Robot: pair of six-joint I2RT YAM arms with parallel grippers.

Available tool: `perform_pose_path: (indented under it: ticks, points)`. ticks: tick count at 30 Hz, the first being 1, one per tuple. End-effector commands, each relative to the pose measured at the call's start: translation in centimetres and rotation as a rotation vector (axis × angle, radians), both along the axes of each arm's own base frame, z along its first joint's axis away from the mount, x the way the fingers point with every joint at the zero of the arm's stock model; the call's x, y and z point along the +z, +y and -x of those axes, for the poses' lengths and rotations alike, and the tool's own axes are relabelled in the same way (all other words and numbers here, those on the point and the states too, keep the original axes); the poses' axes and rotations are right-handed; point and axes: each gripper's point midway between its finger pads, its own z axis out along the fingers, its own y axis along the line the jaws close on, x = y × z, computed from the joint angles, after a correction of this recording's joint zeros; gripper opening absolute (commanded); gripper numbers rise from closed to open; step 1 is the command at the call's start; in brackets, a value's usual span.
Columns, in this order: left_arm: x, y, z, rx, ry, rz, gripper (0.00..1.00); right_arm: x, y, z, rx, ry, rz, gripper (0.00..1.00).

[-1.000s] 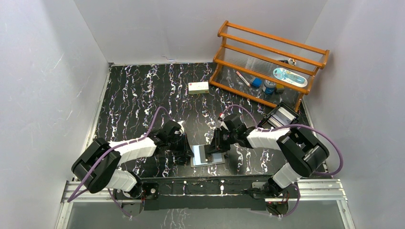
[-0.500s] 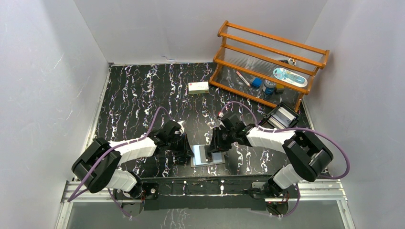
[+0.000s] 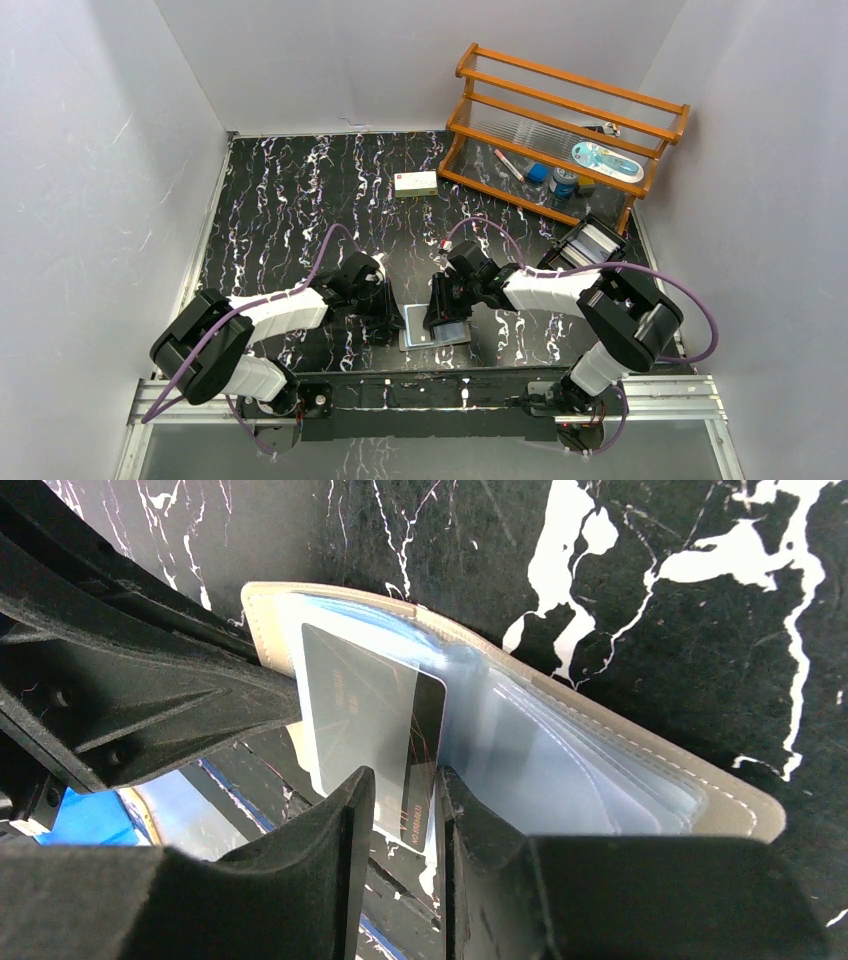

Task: Put the credit cards into the card holder

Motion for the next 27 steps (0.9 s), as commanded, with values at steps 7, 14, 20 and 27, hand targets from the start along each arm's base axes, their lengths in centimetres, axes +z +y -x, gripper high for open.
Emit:
perform_pose_path:
  ticks: [7, 14, 20, 27]
  points:
    - [0.9, -0.1, 0.0, -0.009, -0.003, 0.015, 0.00, 2.5, 0.0, -1.9, 0.048, -0.110, 0.040, 0.39]
    - [1.8, -0.3, 0.3, -0.033, -0.009, 0.030, 0.00, 6.9, -4.6, -7.0, 0.026, -0.335, 0.109, 0.45]
    - [2.4, -0.5, 0.4, -0.047, -0.016, 0.047, 0.00, 9.2, -12.4, -12.9, -0.083, -0.512, 0.397, 0.49]
    - [2.7, -0.5, 0.6, -0.052, -0.024, 0.062, 0.00, 12.0, -21.8, -17.9, -0.140, -0.669, 0.753, 0.50]
